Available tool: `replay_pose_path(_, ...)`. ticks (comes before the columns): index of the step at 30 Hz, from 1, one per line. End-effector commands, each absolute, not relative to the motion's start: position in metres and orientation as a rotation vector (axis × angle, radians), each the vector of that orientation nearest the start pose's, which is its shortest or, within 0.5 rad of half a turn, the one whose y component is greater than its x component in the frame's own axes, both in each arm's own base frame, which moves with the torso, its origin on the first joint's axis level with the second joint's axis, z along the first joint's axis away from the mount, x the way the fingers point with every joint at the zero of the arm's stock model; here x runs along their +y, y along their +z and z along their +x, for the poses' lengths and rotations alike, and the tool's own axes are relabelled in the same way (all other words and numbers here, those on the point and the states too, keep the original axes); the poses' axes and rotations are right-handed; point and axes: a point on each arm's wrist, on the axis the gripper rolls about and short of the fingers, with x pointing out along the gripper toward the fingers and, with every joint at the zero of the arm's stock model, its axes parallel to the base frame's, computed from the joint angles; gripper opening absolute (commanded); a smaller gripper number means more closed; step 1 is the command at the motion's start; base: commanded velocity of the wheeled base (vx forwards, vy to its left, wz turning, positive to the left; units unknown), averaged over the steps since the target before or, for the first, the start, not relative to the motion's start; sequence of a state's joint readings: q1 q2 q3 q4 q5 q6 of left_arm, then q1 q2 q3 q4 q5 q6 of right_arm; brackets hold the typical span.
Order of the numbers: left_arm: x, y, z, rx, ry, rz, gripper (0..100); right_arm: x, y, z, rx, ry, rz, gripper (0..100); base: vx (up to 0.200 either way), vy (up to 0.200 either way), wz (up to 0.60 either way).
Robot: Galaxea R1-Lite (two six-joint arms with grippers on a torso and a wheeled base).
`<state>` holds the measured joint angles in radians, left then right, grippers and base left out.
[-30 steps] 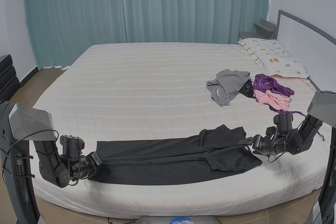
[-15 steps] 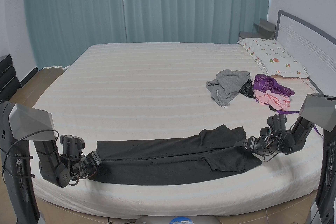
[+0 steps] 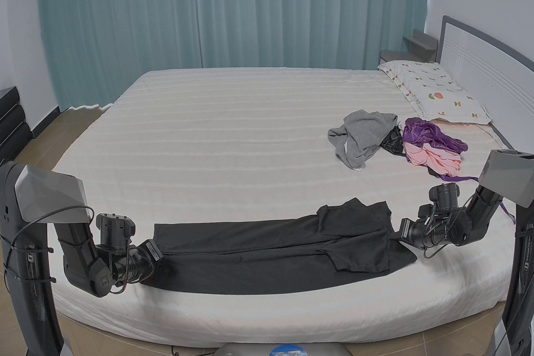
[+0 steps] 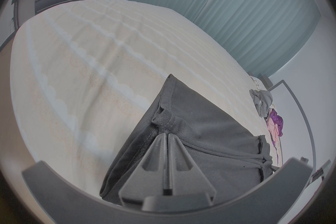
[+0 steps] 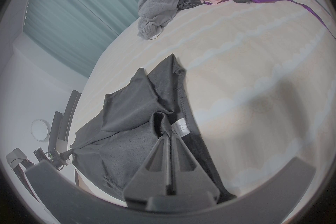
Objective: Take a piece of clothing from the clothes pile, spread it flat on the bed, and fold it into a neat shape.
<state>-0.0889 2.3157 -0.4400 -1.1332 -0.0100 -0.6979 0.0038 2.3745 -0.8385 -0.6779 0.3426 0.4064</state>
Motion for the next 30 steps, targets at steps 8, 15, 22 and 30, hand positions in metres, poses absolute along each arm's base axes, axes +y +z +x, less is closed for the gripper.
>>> replay_pose_path(8, -0.028, -0.036, 0.305, 0.716, 0.173, -0.686, 0, 0.000, -0.042, 0.360, 0.915, 0.117, 0.534, 0, 0.000, 0.000, 0.00)
replay_pose_path(15, -0.028, -0.036, 0.303, 0.722, 0.178, -0.685, 100, 0.000, -0.038, 0.359, 0.918, 0.122, 0.535, 100, 0.000, 0.000, 0.00)
replay_pose_path(22, -0.021, -0.019, 0.297, 0.682, 0.180, -0.702, 100, 0.001, -0.011, 0.361, 0.858, 0.141, 0.585, 100, 0.000, 0.000, 0.00)
replay_pose_path(30, -0.018, -0.010, 0.310, 0.621, 0.180, -0.763, 100, 0.005, -0.009, 0.370, 0.838, 0.116, 0.675, 100, 0.000, 0.000, 0.00)
